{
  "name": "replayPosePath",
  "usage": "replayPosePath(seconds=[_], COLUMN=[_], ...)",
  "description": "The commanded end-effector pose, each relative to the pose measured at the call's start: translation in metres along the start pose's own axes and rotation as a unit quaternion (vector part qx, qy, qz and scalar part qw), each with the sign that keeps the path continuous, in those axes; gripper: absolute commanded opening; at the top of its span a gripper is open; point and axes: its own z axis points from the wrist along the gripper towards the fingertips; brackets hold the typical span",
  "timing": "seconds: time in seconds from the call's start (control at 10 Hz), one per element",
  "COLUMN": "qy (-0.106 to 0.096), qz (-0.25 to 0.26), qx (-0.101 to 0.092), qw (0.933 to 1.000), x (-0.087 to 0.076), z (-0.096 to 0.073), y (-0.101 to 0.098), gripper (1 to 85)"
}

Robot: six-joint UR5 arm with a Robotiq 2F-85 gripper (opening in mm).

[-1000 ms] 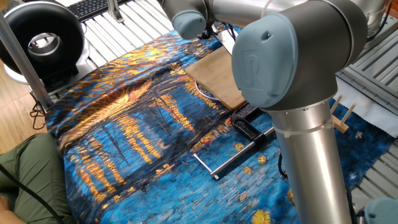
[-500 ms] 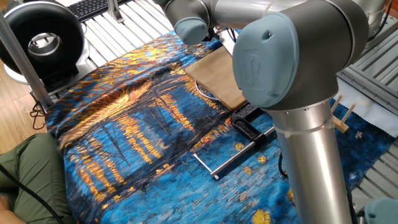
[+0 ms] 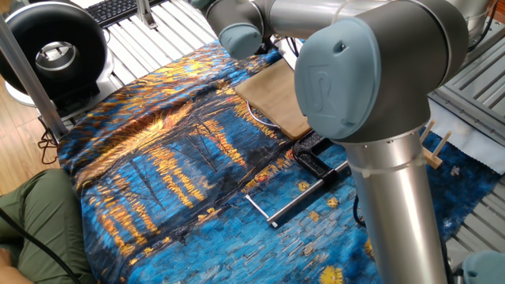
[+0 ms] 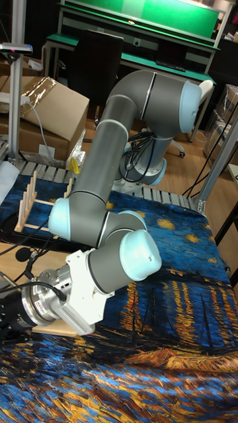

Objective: Put the knife on the knife rack

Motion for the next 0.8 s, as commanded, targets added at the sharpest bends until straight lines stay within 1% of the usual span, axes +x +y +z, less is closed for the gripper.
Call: replayPosePath(seconds=[0.0, 0.2, 0.5, 0.7], qy=[0.005, 0.003, -0.002, -0.008], qz=[0.01, 0.011, 0.015, 0.014], qx=[-0.007, -0.005, -0.01, -0.016], qw=[0.9999, 0.9999, 0.9998, 0.9997], x=[0.005, 0.004, 0.005, 0.004], z=[-0.002, 0.001, 0.006, 0.012], y=[0.006, 0.006, 0.006, 0.005], gripper=[43.7, 43.0, 42.7, 42.7])
